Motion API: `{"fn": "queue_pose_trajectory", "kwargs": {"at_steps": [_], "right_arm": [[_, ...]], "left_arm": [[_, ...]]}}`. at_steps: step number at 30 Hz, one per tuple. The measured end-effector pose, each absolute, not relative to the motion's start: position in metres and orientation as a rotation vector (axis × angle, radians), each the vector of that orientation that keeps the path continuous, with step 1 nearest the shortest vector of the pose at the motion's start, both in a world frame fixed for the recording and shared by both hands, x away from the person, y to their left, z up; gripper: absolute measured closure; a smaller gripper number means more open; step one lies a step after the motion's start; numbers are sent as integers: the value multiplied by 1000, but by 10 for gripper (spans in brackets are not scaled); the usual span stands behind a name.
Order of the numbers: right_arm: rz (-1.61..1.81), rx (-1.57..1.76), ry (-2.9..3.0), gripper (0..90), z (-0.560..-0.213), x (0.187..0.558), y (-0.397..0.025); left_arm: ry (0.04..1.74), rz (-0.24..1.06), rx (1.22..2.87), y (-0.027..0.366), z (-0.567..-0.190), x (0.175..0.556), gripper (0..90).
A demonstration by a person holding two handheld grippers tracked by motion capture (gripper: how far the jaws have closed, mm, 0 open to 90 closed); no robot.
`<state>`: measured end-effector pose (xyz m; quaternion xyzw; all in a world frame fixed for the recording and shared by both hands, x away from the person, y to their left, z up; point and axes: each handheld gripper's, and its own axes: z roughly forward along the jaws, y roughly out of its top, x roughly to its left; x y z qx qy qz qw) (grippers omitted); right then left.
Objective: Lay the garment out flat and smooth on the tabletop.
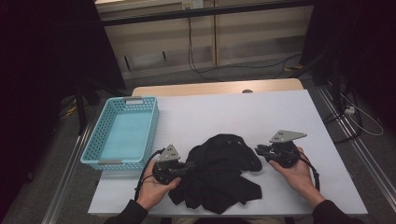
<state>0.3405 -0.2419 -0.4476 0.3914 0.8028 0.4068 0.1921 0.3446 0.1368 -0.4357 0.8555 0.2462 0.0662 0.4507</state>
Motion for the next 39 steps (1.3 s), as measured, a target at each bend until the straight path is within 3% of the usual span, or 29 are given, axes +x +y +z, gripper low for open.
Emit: {"fn": "queue_pose_trajectory", "kwargs": {"at_steps": [5, 13, 17, 25, 31, 39], "right_arm": [[1115, 1043, 2318, 682, -454, 343, -228], [1112, 997, 2391, 627, -464, 349, -208], [1128, 970, 2397, 655, -465, 349, -203], [1123, 938, 2425, 842, -464, 346, -197], [1158, 949, 2383, 857, -456, 344, -201], [1200, 986, 2281, 858, -441, 341, -216]], "left_arm": [[610, 162, 2114, 137, -436, 345, 843], [616, 161, 2108, 137, -436, 345, 821], [617, 164, 2106, 137, -435, 345, 797], [621, 187, 2073, 139, -427, 349, 671], [704, 204, 1993, 141, -418, 365, 621], [666, 181, 2110, 116, -432, 369, 635]]}}
